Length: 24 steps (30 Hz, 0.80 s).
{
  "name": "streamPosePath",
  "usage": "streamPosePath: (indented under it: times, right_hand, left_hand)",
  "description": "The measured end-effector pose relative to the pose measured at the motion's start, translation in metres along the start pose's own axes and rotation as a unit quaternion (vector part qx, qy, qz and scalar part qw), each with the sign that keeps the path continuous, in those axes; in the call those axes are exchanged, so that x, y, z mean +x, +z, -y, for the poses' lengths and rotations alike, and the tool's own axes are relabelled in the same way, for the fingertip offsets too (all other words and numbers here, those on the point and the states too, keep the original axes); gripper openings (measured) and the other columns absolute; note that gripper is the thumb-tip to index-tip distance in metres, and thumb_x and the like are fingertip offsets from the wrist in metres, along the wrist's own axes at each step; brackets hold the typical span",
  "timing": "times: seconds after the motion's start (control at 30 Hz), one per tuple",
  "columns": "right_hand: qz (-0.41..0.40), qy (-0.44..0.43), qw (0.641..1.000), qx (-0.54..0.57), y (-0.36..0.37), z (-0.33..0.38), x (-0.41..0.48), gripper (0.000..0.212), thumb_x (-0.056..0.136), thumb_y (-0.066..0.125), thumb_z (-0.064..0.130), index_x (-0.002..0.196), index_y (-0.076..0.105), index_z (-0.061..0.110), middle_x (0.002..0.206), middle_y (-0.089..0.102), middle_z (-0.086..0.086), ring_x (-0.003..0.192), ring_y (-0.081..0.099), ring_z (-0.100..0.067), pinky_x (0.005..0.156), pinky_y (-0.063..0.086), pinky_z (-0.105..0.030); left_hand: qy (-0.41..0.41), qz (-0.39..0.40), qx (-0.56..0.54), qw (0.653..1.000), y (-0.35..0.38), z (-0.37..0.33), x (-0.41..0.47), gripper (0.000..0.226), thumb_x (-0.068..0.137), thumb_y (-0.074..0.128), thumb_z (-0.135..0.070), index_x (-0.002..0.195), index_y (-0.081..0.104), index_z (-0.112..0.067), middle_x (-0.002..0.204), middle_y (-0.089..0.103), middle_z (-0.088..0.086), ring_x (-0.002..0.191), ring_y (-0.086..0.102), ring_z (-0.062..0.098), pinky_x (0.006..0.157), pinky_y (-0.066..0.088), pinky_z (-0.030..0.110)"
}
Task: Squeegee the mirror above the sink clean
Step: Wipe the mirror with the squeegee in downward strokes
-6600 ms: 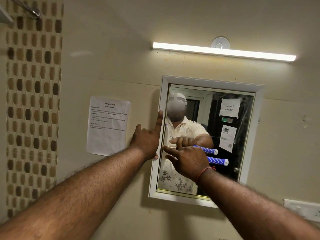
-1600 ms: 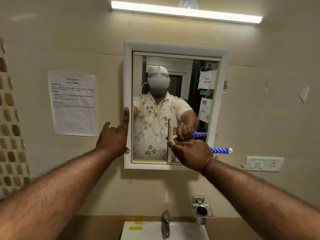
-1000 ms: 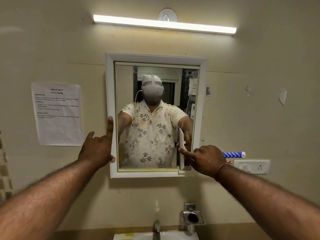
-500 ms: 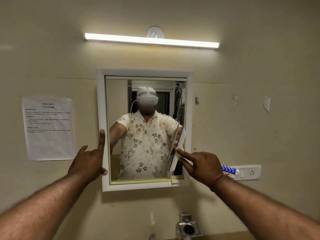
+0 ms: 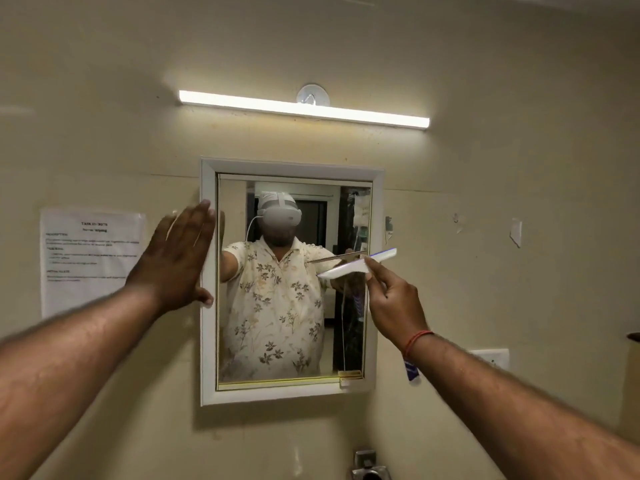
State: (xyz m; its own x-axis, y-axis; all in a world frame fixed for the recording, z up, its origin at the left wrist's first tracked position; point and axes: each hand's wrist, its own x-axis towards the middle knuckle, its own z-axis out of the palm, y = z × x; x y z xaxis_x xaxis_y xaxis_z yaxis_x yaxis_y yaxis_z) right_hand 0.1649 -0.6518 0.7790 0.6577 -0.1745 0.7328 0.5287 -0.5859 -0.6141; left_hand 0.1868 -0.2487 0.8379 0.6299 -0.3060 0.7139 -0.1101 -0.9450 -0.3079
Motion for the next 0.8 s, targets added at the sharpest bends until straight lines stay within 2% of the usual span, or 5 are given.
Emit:
streamPosePath:
  times: [0.2,0.27,0.43,0.63,0.8]
  right_hand:
    - [-0.028,-0.041,0.998,-0.03,0.02,0.048,0.045,0.046,0.114,0.052,0.028,0.16,0.052,0.027,0.146,0.068,-0.003,0.121,0.064,-0.012,0.108,0.058,-0.033]
    - [-0.044,-0.06,0.996,-0.043,0.026,0.066,0.061,0.046,0.114,0.052,0.028,0.159,0.052,0.026,0.145,0.069,-0.005,0.124,0.066,-0.016,0.108,0.058,-0.033]
    - [-0.071,-0.102,0.988,-0.089,0.046,0.101,0.09,0.046,0.113,0.051,0.028,0.159,0.053,0.023,0.124,0.076,-0.011,0.105,0.073,-0.021,0.096,0.064,-0.042]
    - [-0.107,-0.055,0.991,-0.067,0.065,0.129,0.116,0.045,0.115,0.048,0.03,0.159,0.053,0.02,0.143,0.069,-0.01,0.128,0.066,-0.023,0.102,0.053,-0.029]
    - [-0.126,-0.017,0.99,-0.065,0.071,0.138,0.118,0.043,0.116,0.046,0.031,0.158,0.054,0.021,0.137,0.071,-0.006,0.108,0.063,-0.012,0.091,0.05,-0.026]
  left_hand:
    - [-0.069,0.067,0.057,0.994,-0.039,0.003,0.052,0.2,0.044,0.094,-0.086,0.156,-0.048,-0.001,0.166,-0.056,0.019,0.16,-0.043,0.036,0.138,-0.009,0.057]
    - [-0.083,0.09,0.068,0.99,-0.043,-0.001,0.054,0.2,0.044,0.091,-0.088,0.153,-0.05,0.003,0.162,-0.059,0.023,0.158,-0.045,0.039,0.137,-0.011,0.058]
    - [-0.093,0.105,0.054,0.989,-0.046,-0.001,0.05,0.196,0.052,0.093,-0.084,0.149,-0.054,0.003,0.158,-0.062,0.023,0.157,-0.046,0.039,0.135,-0.016,0.062]
    - [-0.104,0.114,0.037,0.987,-0.046,-0.004,0.051,0.194,0.057,0.099,-0.072,0.146,-0.056,0.004,0.156,-0.063,0.027,0.157,-0.045,0.043,0.135,-0.014,0.066]
    - [-0.101,0.114,0.027,0.988,-0.044,0.004,0.05,0.193,0.059,0.1,-0.069,0.147,-0.056,0.002,0.156,-0.064,0.024,0.157,-0.045,0.043,0.134,-0.015,0.066]
